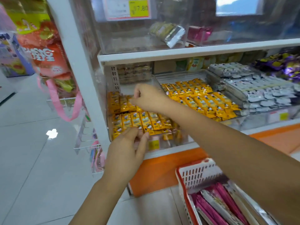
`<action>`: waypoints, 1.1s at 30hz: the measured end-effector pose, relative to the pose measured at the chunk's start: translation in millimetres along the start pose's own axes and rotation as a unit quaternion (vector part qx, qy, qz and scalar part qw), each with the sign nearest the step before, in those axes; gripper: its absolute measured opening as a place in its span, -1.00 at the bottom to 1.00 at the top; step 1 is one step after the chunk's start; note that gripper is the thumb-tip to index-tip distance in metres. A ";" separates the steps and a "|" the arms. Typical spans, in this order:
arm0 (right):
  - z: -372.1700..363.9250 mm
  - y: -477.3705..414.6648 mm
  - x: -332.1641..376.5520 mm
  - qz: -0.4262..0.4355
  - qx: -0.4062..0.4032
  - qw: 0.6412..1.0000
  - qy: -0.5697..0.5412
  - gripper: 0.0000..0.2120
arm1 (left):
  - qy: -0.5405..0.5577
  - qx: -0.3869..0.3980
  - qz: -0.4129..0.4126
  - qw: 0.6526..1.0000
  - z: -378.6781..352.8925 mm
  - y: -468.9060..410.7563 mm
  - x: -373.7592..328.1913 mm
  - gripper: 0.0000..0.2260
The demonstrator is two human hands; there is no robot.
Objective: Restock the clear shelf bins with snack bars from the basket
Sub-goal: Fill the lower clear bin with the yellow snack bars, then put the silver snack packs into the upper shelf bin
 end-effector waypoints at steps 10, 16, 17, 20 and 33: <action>-52.8 213.6 -202.6 -0.135 0.195 0.971 0.010 -0.81 | -0.072 0.346 0.029 0.935 -165.6 106.0 -2.6 -0.81; -151.2 306.9 -296.1 -0.206 0.287 0.931 0.094 -0.86 | -0.102 0.469 0.029 0.877 -232.6 165.4 4.5 -0.68; -159.2 319.2 -308.7 -0.223 0.273 0.930 0.105 -0.76 | -0.115 0.489 0.020 0.864 -242.5 173.5 7.4 -0.70; -190.2 355.3 -331.8 -0.250 0.288 0.921 0.079 -0.65 | -0.167 0.546 -0.008 0.821 -266.9 192.6 17.5 -0.71; -241.5 385.4 -347.2 -0.337 0.304 0.891 0.009 -0.81 | 0.017 0.506 0.431 0.747 -336.5 205.2 53.7 -0.71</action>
Point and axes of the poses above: each hand's wrist, its own y-axis away from the middle knuckle, its own z-axis out of the back of the hand, x = y × z, the point moved 10 cm from there along -y, towards the middle knuckle, and after that the axes turned 11 degrees about y, right-handed, at the moved point
